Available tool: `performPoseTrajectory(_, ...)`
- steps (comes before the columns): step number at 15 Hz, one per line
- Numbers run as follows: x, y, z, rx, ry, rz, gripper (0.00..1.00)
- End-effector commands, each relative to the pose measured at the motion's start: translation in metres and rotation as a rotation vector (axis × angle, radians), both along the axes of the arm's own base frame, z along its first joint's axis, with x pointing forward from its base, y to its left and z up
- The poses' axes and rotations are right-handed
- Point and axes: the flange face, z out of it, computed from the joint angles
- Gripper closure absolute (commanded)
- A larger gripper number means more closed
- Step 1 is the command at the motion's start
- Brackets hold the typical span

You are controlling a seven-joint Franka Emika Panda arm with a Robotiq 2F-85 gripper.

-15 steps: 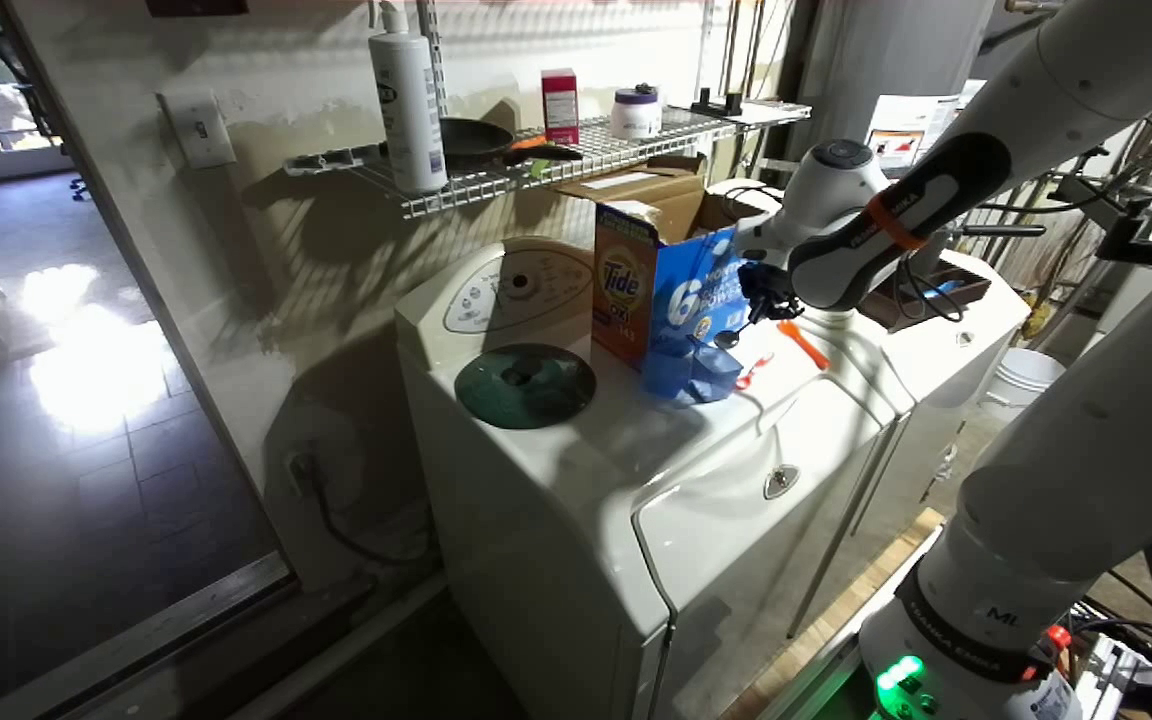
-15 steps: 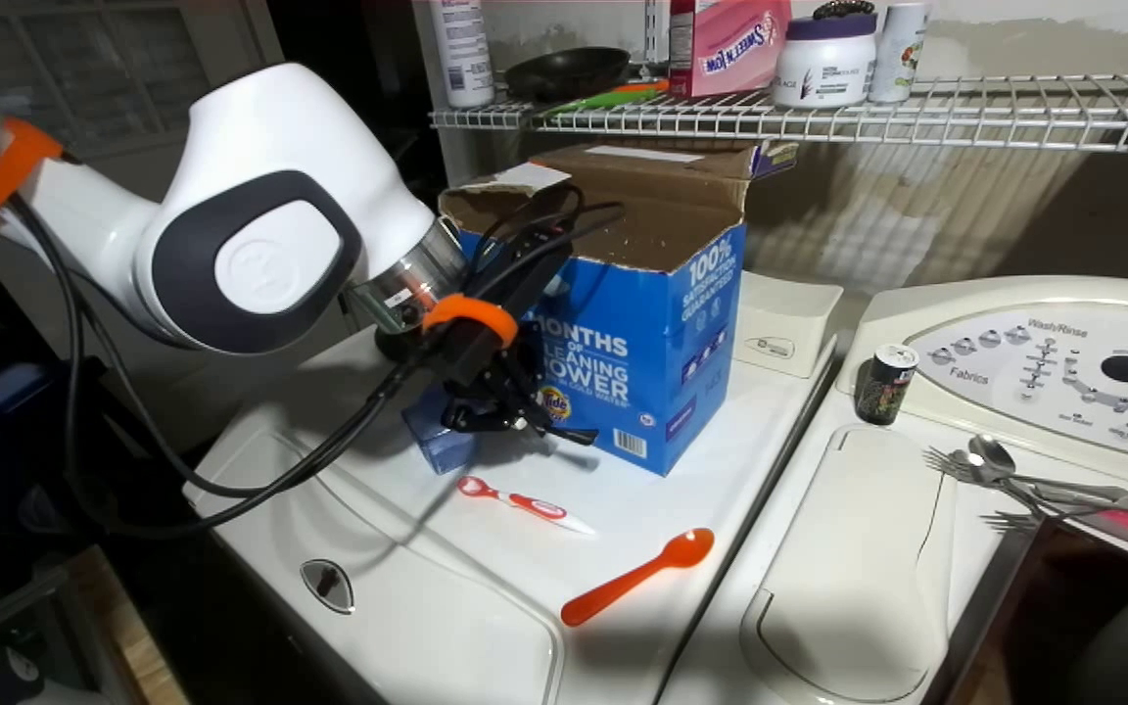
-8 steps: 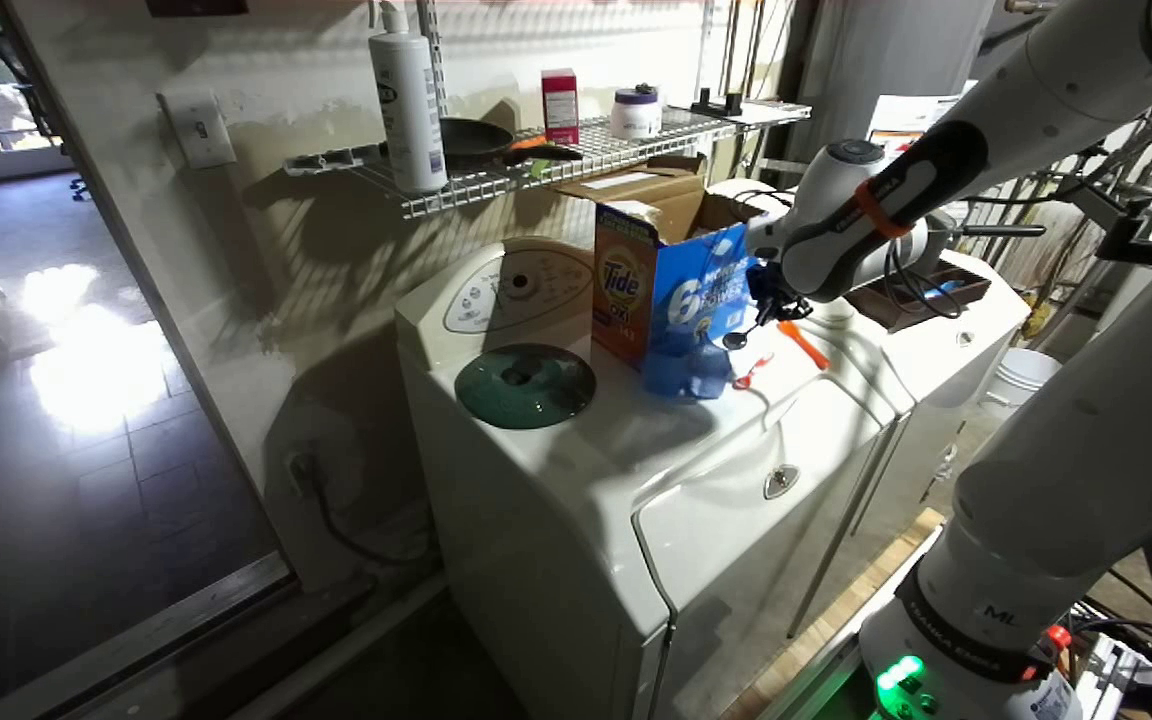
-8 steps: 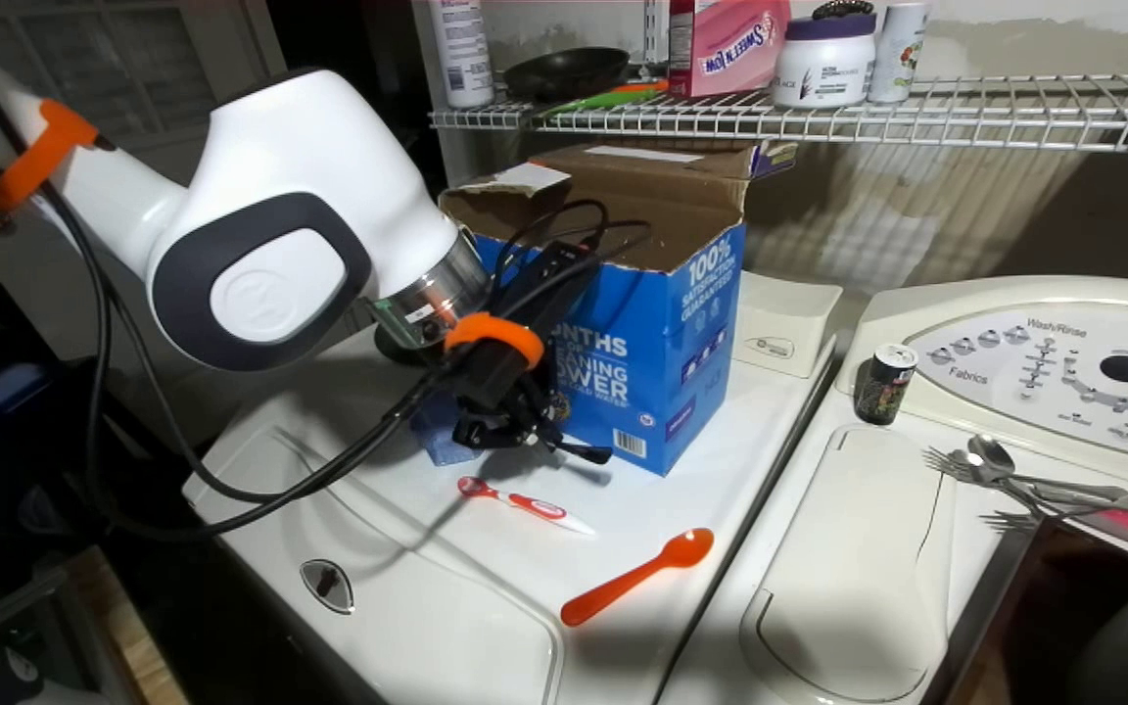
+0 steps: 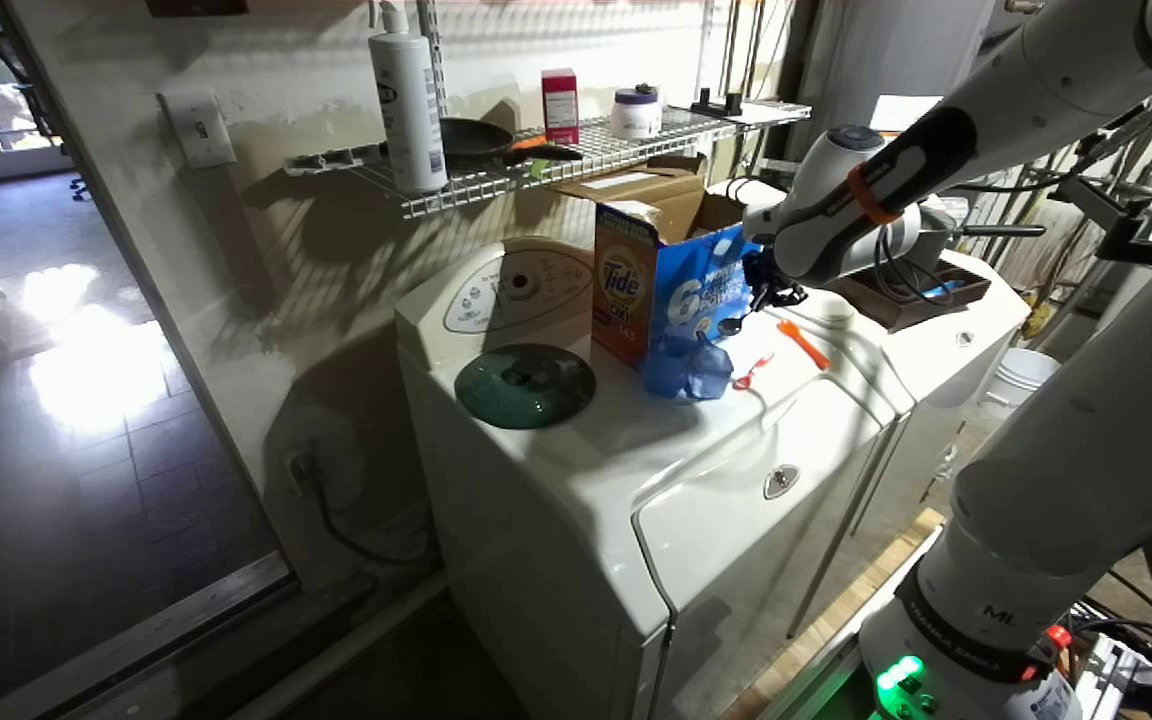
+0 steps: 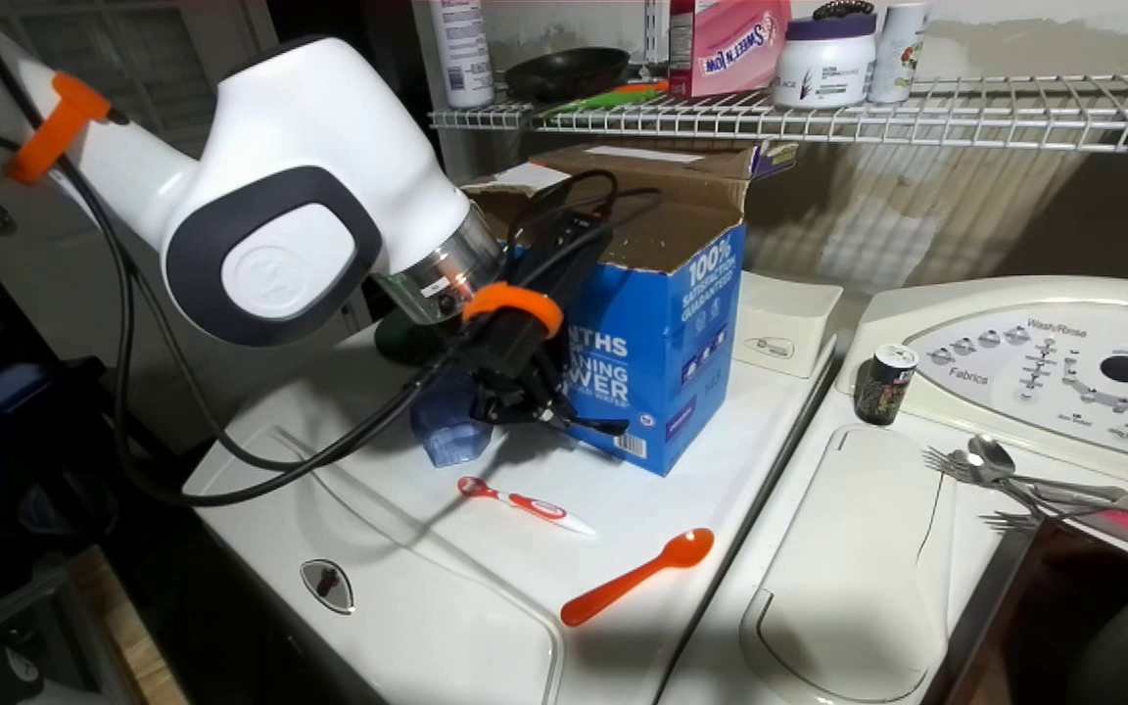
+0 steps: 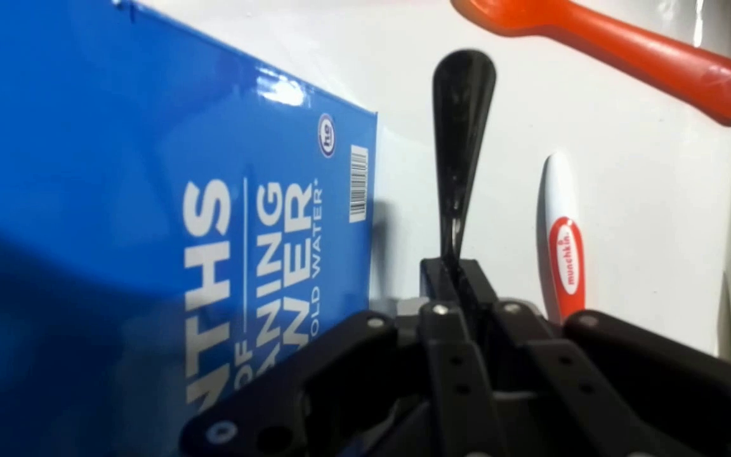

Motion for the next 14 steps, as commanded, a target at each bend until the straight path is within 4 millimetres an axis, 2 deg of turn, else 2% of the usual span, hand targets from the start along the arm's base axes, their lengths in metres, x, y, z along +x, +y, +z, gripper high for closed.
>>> performPoseTrajectory(1, 0.002, -0.008, -0.019, 0.005, 0.024, 0.018, 0.98)
performPoseTrajectory(11, 0.002, -0.004, -0.067, 0.022, 0.084, 0.02, 0.98)
performPoseTrajectory(14, 0.004, -0.004, -0.076, 0.019, 0.088, 0.019, 0.98)
